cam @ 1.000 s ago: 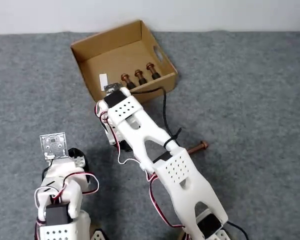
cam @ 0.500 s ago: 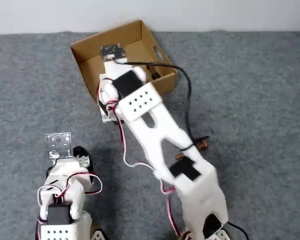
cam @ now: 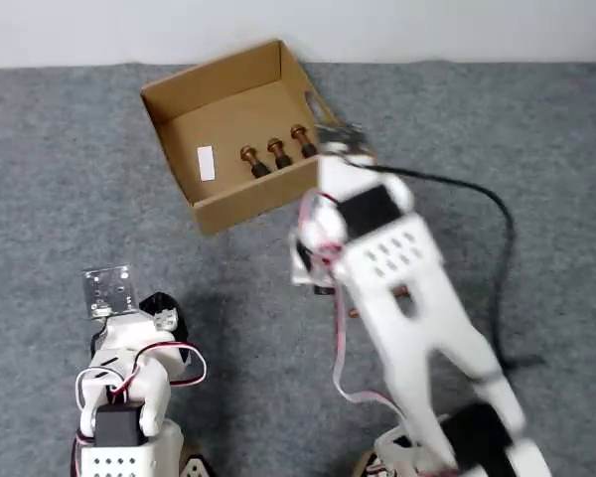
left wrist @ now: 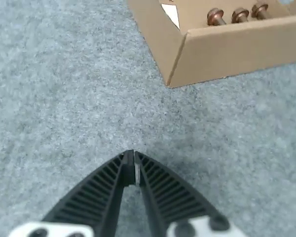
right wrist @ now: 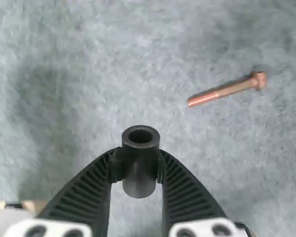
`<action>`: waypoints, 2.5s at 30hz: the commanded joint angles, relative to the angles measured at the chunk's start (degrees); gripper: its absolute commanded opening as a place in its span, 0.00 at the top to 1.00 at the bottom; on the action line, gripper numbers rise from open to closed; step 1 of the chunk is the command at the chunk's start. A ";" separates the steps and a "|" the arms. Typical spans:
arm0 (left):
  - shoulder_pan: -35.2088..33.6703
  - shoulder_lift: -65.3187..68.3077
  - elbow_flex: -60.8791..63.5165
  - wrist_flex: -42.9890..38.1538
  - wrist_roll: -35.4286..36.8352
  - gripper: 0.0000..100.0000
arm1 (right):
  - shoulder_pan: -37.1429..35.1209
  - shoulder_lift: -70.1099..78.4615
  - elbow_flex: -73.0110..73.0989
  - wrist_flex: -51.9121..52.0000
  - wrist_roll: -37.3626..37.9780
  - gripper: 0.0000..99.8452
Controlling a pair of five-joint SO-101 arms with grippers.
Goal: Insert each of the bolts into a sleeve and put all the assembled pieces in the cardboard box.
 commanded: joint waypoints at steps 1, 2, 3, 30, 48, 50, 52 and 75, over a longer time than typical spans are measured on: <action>0.26 -0.44 -0.57 0.00 0.97 0.99 | 4.44 -15.69 11.34 -7.08 -0.62 0.99; 0.26 -0.44 -0.75 0.00 0.97 0.99 | 5.93 -19.30 15.12 -9.01 -0.62 0.99; 0.26 -0.44 -0.84 0.00 0.79 0.99 | 7.34 -22.81 18.81 -10.59 -0.62 0.99; 18.81 34.20 -35.65 4.04 -0.70 1.00 | 32.75 -79.34 55.30 -7.25 2.99 0.99; 38.86 96.88 -81.36 2.11 -14.42 0.99 | 34.59 -84.70 56.44 -7.69 3.08 0.99; 39.12 102.07 -85.85 2.29 -19.78 0.99 | 36.09 -84.44 56.44 -7.69 3.16 0.99; 39.30 106.90 -90.24 2.37 -23.38 0.99 | 37.85 -84.44 56.44 -7.69 3.16 0.99; 49.41 149.01 -138.15 23.38 -28.75 0.87 | 47.34 -84.44 56.62 -7.78 3.16 0.99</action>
